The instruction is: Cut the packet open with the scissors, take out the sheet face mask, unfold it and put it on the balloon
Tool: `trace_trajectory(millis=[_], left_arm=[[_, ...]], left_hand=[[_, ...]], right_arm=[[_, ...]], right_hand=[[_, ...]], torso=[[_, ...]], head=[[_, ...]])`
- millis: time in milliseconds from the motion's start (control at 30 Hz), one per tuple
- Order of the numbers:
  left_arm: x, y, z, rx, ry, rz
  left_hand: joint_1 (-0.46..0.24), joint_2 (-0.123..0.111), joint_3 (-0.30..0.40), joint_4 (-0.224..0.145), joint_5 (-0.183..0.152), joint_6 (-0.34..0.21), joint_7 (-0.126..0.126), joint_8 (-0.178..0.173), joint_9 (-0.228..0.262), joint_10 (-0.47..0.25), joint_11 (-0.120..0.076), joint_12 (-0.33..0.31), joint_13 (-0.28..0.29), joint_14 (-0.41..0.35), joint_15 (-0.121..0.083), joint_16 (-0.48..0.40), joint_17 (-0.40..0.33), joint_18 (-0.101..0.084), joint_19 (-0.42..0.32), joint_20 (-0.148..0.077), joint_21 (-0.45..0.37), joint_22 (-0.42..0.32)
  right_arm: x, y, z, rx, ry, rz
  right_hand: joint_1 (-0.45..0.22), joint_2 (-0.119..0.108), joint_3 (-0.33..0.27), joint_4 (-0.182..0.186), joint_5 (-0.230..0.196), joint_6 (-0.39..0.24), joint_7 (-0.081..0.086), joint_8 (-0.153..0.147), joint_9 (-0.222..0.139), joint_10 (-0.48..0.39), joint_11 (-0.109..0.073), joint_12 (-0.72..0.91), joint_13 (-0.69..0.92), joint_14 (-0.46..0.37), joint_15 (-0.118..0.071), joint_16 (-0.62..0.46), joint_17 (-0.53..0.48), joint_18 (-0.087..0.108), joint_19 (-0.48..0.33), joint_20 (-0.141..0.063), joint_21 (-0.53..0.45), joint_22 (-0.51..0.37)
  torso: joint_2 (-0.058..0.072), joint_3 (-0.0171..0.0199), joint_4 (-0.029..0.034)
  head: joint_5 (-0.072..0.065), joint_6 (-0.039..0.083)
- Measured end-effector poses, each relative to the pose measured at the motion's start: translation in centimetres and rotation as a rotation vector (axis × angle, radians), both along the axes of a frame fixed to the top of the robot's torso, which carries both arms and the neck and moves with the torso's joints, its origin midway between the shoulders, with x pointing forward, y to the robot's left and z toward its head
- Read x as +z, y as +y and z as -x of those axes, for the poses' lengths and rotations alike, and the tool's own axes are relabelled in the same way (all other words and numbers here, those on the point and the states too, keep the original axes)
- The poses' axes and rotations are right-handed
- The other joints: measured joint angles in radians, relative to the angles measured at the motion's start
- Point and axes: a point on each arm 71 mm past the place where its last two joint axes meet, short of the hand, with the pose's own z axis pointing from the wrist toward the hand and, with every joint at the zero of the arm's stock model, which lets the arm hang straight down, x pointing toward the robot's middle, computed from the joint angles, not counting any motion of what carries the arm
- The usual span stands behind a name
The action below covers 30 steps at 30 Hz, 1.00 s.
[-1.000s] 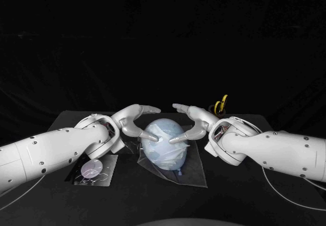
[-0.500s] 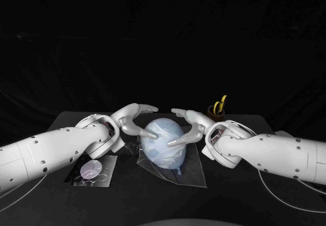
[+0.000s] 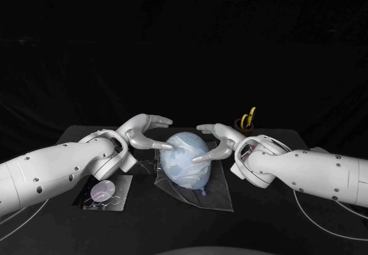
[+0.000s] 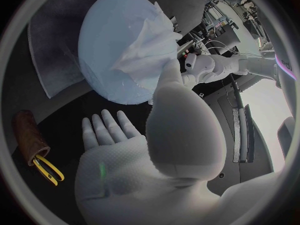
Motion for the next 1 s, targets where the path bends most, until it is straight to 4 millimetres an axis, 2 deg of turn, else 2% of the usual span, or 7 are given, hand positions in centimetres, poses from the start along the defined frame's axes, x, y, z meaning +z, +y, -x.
trace_trajectory(millis=[100,133,200,267,433,667,1000], left_arm=[[0.1,0.3,0.2,0.004,0.012,0.019],[0.1,0.4,0.3,0.005,0.015,0.022],[0.1,0.5,0.3,0.005,0.020,0.023],[0.0,0.6,0.4,0.007,0.026,0.016],[-0.8,0.3,0.4,0.009,0.050,-0.030],[-1.8,-1.0,0.3,0.017,0.068,-0.095],[-2.1,-1.9,0.4,0.021,0.069,-0.157]], left_hand=[[-0.001,0.001,0.000,0.000,0.000,-0.004,0.001,0.000,-0.001,-0.009,-0.016,0.000,-0.001,-0.003,0.003,0.000,-0.001,0.000,0.000,0.000,0.000,0.000],[-0.005,-0.003,0.000,0.000,0.000,-0.019,0.000,-0.001,-0.004,-0.019,-0.017,-0.001,-0.002,-0.010,0.002,-0.001,-0.002,-0.011,0.000,0.000,0.000,0.000],[-0.017,-0.011,-0.004,0.003,0.000,-0.063,-0.004,-0.019,-0.019,-0.077,0.004,-0.013,-0.009,-0.055,0.000,-0.016,-0.013,-0.032,-0.005,0.004,0.000,-0.001],[-0.039,-0.012,-0.012,0.003,0.000,-0.113,-0.007,-0.038,-0.035,-0.136,0.014,-0.018,-0.014,-0.118,0.008,-0.034,-0.028,-0.047,-0.022,0.007,-0.002,-0.004],[-0.097,-0.015,-0.012,0.003,0.000,-0.207,-0.016,-0.073,-0.065,-0.251,0.019,-0.025,-0.022,-0.209,0.021,-0.060,-0.049,-0.047,-0.024,0.006,-0.004,-0.006],[-0.112,-0.016,-0.011,0.003,0.000,-0.215,-0.018,-0.075,-0.067,-0.265,0.033,-0.024,-0.021,-0.211,0.022,-0.060,-0.048,-0.047,-0.024,0.006,-0.004,-0.005],[-0.112,-0.016,-0.011,0.003,0.000,-0.215,-0.018,-0.075,-0.066,-0.268,0.037,-0.024,-0.021,-0.197,0.020,-0.060,-0.046,-0.047,-0.024,0.006,-0.004,-0.005]], right_arm=[[0.0,-0.1,-0.1,-0.003,0.004,-0.001],[-0.1,-0.2,-0.1,-0.004,0.005,-0.001],[-0.1,-0.2,-0.1,-0.006,0.006,-0.002],[-0.1,-0.4,-0.1,-0.007,0.008,-0.002],[-0.1,-0.6,-0.1,-0.009,0.011,-0.003],[-0.1,-0.6,0.1,-0.005,0.014,-0.007],[-0.1,-1.1,0.0,-0.010,0.015,-0.005]], right_hand=[[0.000,0.000,0.000,0.000,0.000,0.004,-0.002,0.001,0.001,0.003,0.000,0.004,0.000,0.000,0.000,0.000,0.000,0.000,0.004,-0.004,0.000,0.000],[0.000,0.000,0.000,0.000,0.000,0.007,0.000,0.005,0.002,0.007,0.000,0.004,0.001,0.000,0.000,0.000,0.000,0.000,0.004,-0.004,0.000,0.000],[0.000,0.000,0.001,0.001,0.000,0.009,-0.001,0.007,0.002,0.008,0.000,0.004,0.001,0.003,0.000,0.000,0.000,0.000,0.004,-0.004,0.000,0.000],[0.000,0.000,0.003,0.003,0.000,0.011,-0.004,0.008,0.003,0.011,-0.003,0.004,0.001,0.007,0.000,0.000,0.001,0.000,0.004,-0.004,0.000,0.001],[0.004,0.004,0.006,0.000,0.000,0.020,-0.002,0.008,0.005,0.015,0.001,0.004,0.001,0.007,0.000,0.000,0.001,0.000,0.004,-0.004,0.000,0.001],[0.004,0.004,0.005,0.000,0.000,0.023,0.002,0.014,0.007,0.018,-0.003,0.004,0.001,0.007,0.000,0.000,0.001,0.000,0.004,-0.004,0.000,0.001],[0.008,0.008,0.011,0.000,0.000,0.030,0.002,0.016,0.009,0.023,0.002,0.004,0.001,0.007,0.000,0.000,0.001,0.000,0.004,-0.004,0.000,0.001]], torso=[[0.000,-0.0003,0.0001],[0.000,-0.0004,0.0004],[0.000,-0.0003,0.0006],[0.000,-0.0003,0.0012],[0.000,-0.0010,0.0012],[0.000,-0.0010,-0.0002],[0.000,0.0003,-0.0014]], head=[[-0.001,-0.001],[-0.001,-0.001],[-0.001,-0.001],[-0.001,-0.002],[0.003,-0.004],[0.006,-0.007],[0.005,-0.014]])
